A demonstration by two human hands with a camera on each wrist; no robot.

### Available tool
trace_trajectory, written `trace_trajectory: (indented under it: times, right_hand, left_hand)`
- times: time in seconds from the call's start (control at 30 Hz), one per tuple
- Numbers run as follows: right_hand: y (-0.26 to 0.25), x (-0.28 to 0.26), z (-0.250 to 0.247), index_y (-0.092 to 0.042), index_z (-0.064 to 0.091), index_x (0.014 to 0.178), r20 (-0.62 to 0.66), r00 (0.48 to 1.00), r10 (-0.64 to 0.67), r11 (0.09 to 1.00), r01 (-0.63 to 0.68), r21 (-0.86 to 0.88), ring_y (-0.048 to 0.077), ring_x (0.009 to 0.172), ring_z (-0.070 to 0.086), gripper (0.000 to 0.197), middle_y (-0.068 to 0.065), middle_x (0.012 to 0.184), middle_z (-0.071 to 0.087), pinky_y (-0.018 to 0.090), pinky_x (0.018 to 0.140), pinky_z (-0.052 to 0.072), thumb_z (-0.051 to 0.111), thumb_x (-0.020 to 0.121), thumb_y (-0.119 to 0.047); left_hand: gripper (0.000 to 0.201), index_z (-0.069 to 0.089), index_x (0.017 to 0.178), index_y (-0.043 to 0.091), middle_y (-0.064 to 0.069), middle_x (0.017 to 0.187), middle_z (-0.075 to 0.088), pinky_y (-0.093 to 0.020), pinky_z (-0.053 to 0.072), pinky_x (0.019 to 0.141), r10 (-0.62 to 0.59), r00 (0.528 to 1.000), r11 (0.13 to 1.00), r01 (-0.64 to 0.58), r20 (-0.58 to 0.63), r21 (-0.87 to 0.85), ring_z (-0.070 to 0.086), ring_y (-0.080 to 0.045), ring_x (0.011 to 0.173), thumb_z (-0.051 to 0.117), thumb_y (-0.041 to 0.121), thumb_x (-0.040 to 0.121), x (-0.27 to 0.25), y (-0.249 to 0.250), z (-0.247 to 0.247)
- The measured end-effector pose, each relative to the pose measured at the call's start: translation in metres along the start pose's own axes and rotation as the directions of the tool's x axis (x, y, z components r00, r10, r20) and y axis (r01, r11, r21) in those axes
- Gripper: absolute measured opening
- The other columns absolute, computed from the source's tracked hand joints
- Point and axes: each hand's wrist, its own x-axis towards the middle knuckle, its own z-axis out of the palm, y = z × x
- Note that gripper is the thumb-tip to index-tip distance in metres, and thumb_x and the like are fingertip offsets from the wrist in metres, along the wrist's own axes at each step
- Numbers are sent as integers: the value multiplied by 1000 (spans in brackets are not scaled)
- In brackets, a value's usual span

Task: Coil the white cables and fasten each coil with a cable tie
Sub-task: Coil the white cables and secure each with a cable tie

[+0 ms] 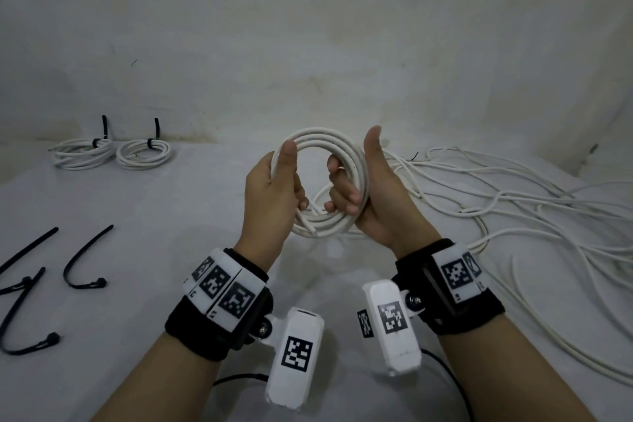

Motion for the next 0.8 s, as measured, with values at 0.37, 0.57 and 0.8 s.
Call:
trace_trajectory:
  times: [0.37,0.57,0.8]
  right_hand:
    - [3,3,-2,-13,47,69,24,996,89,985,-92,149,7,36,32,51,-5,46,35,20,46,26,34,92,-56]
    - [1,3,-5,-18,32,47,-123,979,161,972,-136,193,6,27,18,60,-6,34,24,22,41,10,43,90,-60]
    - [-2,3,-13,-19,32,45,-279,959,61,926,50,374,7,26,17,58,-7,34,22,19,36,18,43,92,-51]
  left_hand:
    - [42,38,68,12,12,43,32,-26,37,48,-61,998,998,61,-4,-9,34,-7,39,41,41,98,1,-5,1]
    - [39,46,76,12,11,45,41,-28,43,56,-113,978,993,103,177,64,42,-6,42,36,43,98,5,-5,0]
    - [59,59,90,12,-6,82,59,-28,50,65,-515,846,845,474,137,249,58,-17,73,23,59,95,9,-7,-11]
